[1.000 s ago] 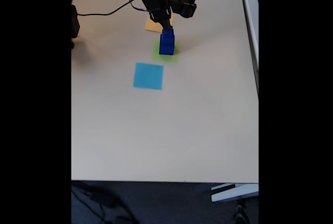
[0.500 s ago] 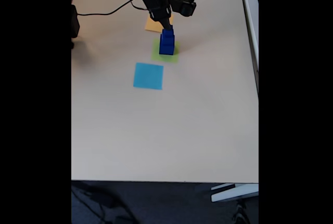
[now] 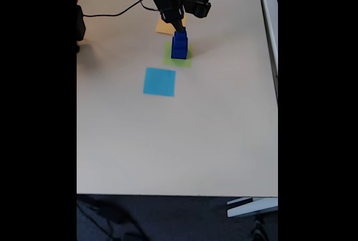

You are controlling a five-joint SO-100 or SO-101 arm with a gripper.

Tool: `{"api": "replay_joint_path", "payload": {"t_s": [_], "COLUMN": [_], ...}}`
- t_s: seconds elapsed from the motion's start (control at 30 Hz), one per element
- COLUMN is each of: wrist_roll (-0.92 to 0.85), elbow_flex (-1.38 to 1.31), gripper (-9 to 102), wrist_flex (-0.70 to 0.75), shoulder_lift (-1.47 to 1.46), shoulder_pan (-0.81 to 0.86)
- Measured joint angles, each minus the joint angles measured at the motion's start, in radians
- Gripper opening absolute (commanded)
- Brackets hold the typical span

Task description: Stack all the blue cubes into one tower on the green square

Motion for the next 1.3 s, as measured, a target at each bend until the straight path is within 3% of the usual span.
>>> {"api": "replay_joint_path", "payload": {"t_s": [1.3], "wrist_roll": [-0.018], "elbow_flex": [-0.017], "gripper": [1], "wrist_flex": [0.023], "shoulder_lift": [0.002], "shoulder_pan": [0.011]}}
